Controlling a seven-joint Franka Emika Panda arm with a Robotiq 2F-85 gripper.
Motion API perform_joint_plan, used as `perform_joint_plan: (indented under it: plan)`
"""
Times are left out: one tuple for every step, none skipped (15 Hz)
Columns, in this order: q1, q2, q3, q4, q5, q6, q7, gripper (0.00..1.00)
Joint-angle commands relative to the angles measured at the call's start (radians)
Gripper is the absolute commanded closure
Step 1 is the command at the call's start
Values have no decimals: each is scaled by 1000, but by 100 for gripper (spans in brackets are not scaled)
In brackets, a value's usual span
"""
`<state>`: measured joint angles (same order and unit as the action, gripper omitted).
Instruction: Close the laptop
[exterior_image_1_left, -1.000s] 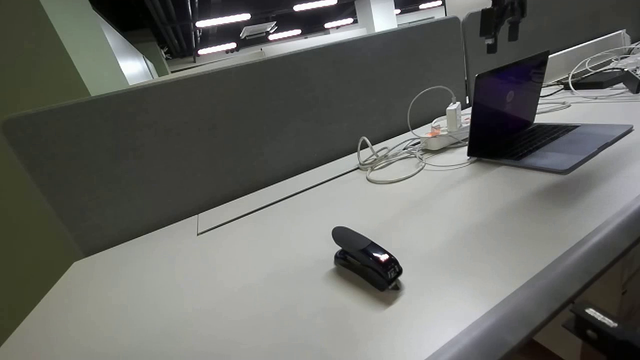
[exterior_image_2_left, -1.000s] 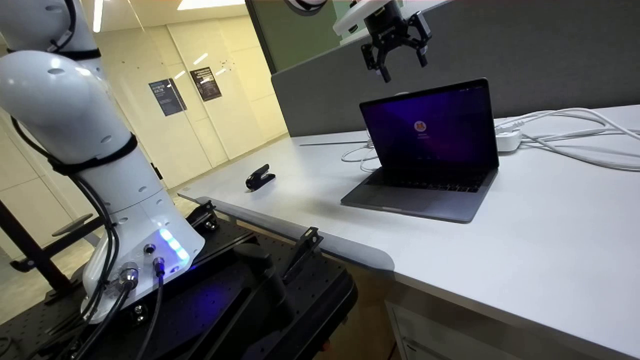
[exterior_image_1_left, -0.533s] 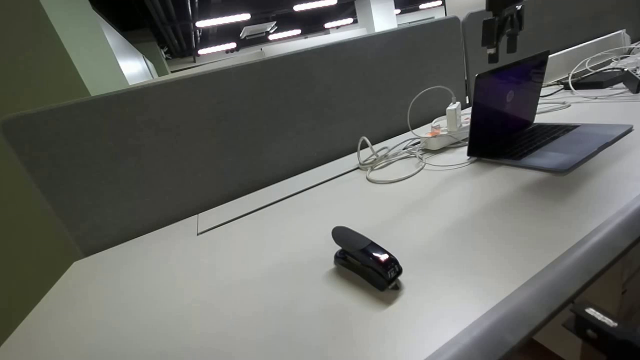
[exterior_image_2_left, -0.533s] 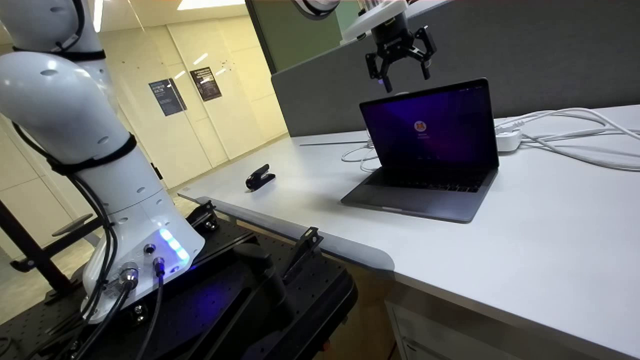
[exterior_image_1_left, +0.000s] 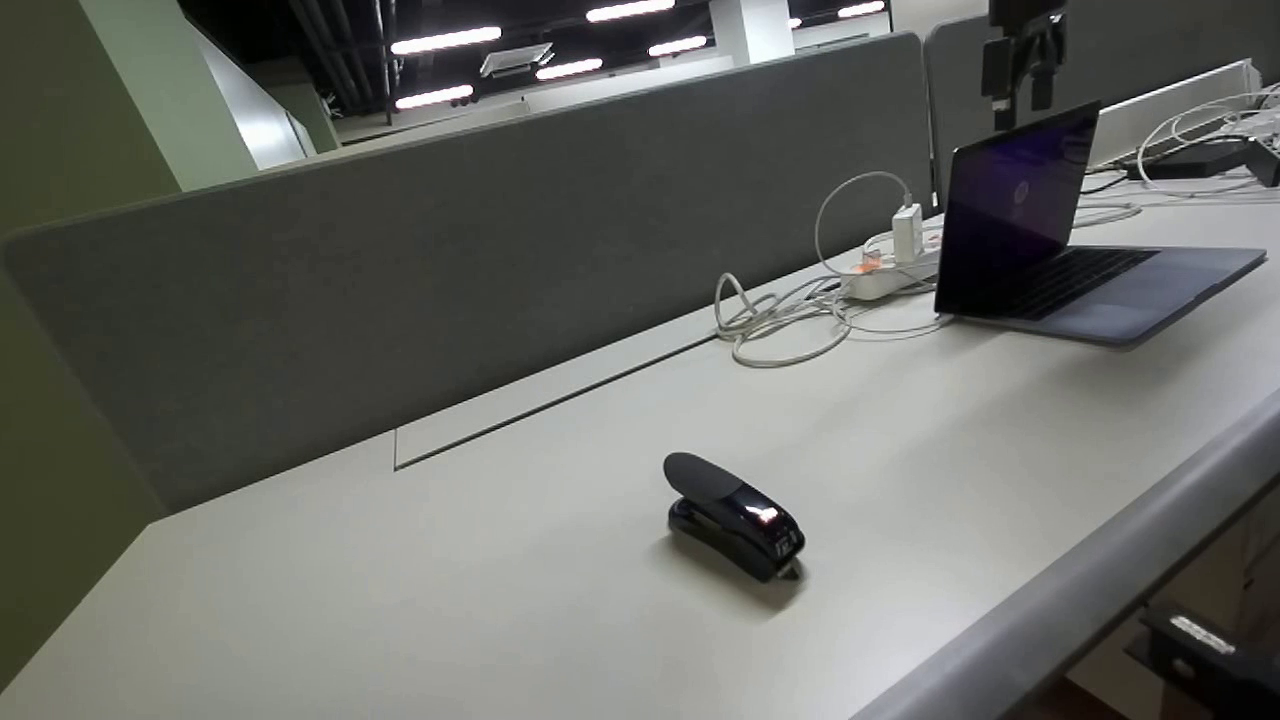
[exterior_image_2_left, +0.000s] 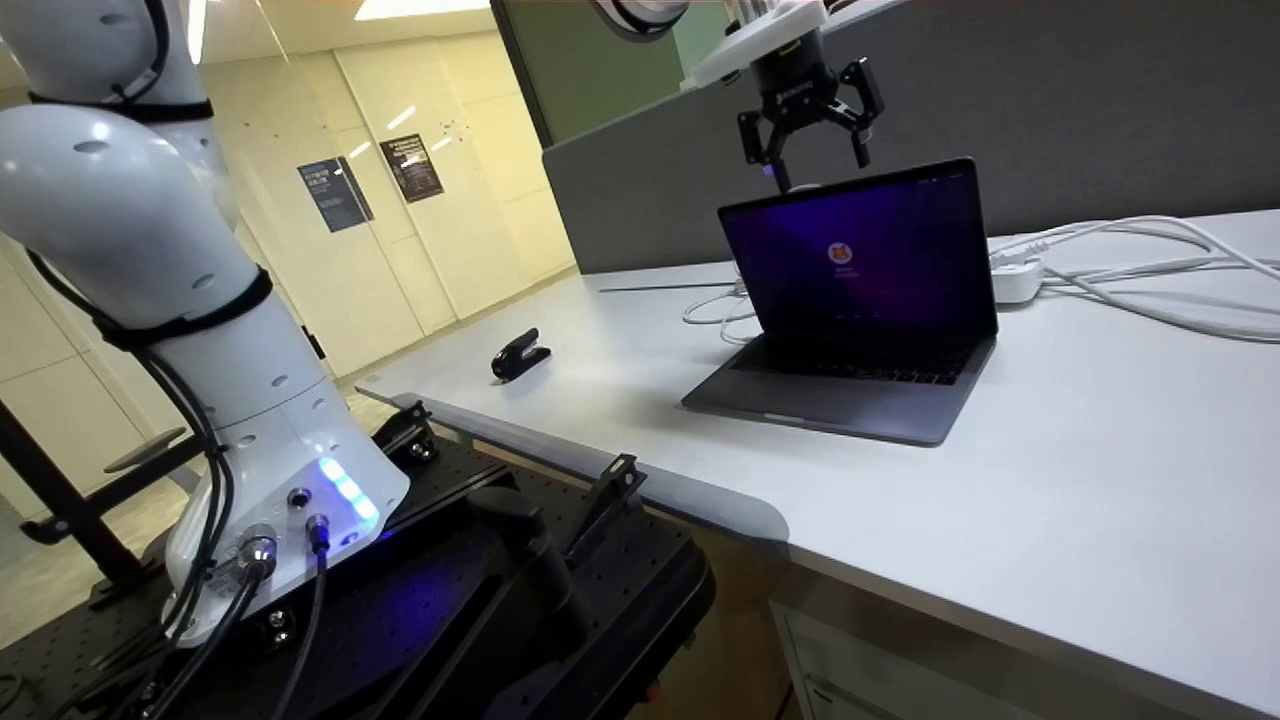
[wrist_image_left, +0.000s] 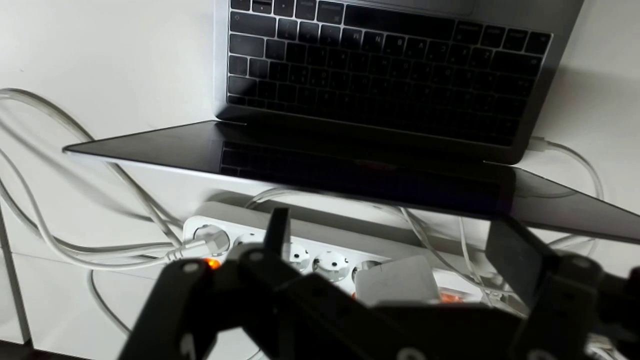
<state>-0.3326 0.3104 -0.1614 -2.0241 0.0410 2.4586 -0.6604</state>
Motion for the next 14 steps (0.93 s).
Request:
perform_joint_plan:
  plan:
    - [-17, 5, 8, 6, 11, -22, -11, 0]
    - [-18, 3, 8, 2, 11, -24, -10, 0]
    - [-17, 1, 5, -5, 7, -25, -5, 0]
    - [-19, -1, 5, -10, 9, -29, -7, 0]
    - [-18, -3, 4, -18, 6, -32, -5, 0]
    - [-18, -4, 1, -23, 2, -32, -3, 0]
    - [-20, -3, 1, -29, 2, -32, -6, 0]
    - [-21, -2, 1, -33, 2, -32, -8, 0]
    - [-23, -1, 1, -37, 4, -34, -12, 0]
    - [-25, 1, 1, -43, 4, -34, -12, 0]
    - [-26, 3, 1, -49, 5, -36, -13, 0]
    - [-27, 3, 0, -58, 4, -36, -13, 0]
    - [-29, 2, 0, -67, 4, -37, -14, 0]
    - [-31, 2, 0, -75, 7, -39, -18, 0]
